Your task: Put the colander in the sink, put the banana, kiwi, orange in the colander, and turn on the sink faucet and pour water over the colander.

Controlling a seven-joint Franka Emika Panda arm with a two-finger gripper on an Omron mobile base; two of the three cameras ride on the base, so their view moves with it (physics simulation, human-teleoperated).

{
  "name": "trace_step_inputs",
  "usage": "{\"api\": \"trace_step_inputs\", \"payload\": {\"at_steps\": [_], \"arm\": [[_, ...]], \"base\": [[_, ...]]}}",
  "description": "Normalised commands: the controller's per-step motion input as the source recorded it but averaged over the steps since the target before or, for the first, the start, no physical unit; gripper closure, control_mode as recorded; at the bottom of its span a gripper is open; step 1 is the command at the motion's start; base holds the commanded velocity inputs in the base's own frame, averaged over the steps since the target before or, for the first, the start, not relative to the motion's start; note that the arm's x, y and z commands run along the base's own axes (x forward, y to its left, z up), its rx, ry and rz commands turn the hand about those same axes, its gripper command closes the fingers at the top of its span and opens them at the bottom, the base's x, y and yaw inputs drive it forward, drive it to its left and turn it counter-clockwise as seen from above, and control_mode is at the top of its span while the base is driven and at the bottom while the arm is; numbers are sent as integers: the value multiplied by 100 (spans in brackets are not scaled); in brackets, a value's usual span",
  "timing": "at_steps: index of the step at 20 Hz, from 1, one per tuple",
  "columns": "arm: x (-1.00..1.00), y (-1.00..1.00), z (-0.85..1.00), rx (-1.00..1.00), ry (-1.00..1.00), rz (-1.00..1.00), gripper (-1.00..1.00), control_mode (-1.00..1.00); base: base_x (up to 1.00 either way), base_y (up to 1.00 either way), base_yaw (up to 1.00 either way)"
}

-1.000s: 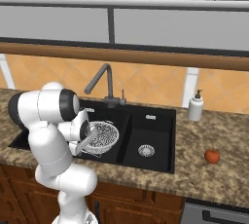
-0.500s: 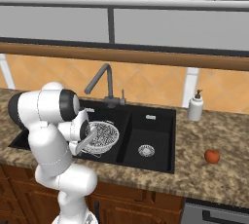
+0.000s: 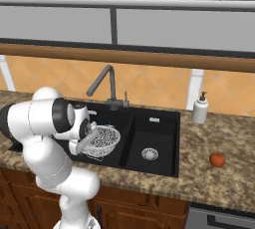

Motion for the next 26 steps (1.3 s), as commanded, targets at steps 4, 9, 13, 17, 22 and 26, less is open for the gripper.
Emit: {"api": "trace_step_inputs", "payload": {"at_steps": [4,9,13,17,22,26], "arm": [[-25,0,46,0,-1,-1,-100,-100],[-38,0,45,0,0,0,-100,-100],[-31,0,50,0,0,1,-100,-100],[-23,4,47,0,0,8,-100,-100],[-8,15,46,0,0,8,-100,-100],[-1,63,48,-4,1,17,-100,-100]], "base": [[0,0,0],[0,0,0],[0,0,0],[0,0,0],[0,0,0],[0,0,0]]}}
